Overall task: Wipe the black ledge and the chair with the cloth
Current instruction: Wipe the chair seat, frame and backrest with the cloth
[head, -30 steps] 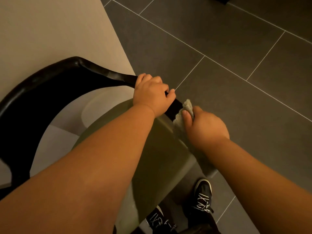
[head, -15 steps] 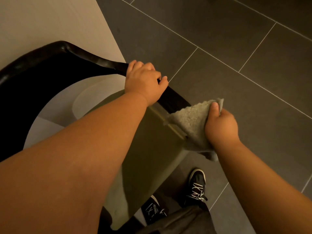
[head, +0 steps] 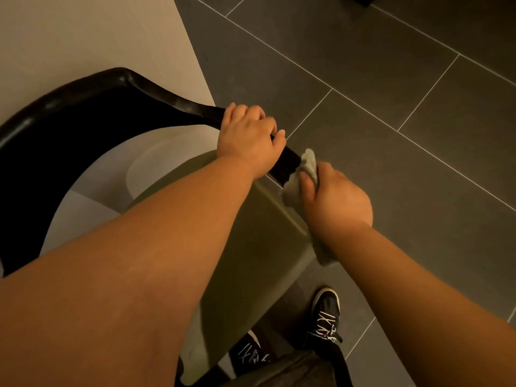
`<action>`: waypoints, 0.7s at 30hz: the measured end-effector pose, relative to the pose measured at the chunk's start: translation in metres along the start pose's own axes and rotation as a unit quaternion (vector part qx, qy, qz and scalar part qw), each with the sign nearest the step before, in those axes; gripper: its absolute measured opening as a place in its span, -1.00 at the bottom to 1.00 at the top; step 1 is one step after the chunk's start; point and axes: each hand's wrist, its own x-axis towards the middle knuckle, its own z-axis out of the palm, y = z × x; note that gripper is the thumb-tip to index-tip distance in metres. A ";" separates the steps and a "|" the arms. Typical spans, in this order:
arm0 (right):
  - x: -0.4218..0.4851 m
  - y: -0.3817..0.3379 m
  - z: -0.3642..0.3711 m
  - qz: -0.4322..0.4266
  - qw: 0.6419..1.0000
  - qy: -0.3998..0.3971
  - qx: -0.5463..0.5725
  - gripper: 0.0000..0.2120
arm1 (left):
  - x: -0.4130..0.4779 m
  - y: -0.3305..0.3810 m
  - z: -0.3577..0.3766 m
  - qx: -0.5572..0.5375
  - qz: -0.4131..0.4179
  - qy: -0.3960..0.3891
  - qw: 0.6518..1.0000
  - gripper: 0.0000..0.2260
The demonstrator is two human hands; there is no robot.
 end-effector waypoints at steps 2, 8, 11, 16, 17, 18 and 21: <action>-0.028 0.013 0.001 -0.070 0.995 -0.009 -0.069 -0.38 | -0.003 0.001 0.000 -0.013 -0.004 -0.003 1.000 -0.59; -0.040 0.021 0.005 -0.041 0.987 -0.026 -0.154 -0.16 | -0.006 0.002 0.000 -0.031 -0.030 0.002 0.999 -0.61; 0.004 -0.011 0.012 -0.052 0.987 -0.035 -0.147 -0.12 | -0.005 0.003 0.001 -0.037 -0.027 0.006 0.999 -0.61; 0.015 -0.019 0.005 -0.058 0.994 -0.040 -0.082 -0.12 | -0.003 -0.001 -0.001 -0.039 -0.013 -0.002 0.999 -0.59; 0.001 -0.008 0.001 -0.060 0.993 -0.044 -0.089 -0.12 | -0.003 -0.001 -0.001 -0.037 -0.009 -0.004 0.999 -0.59; -0.016 0.006 -0.003 -0.056 0.993 -0.043 -0.097 -0.12 | -0.003 0.000 -0.001 -0.035 -0.005 -0.005 0.999 -0.59; -0.055 0.035 -0.010 -0.006 0.994 -0.045 -0.096 -0.13 | -0.004 -0.001 0.000 -0.036 -0.008 0.003 0.999 -0.59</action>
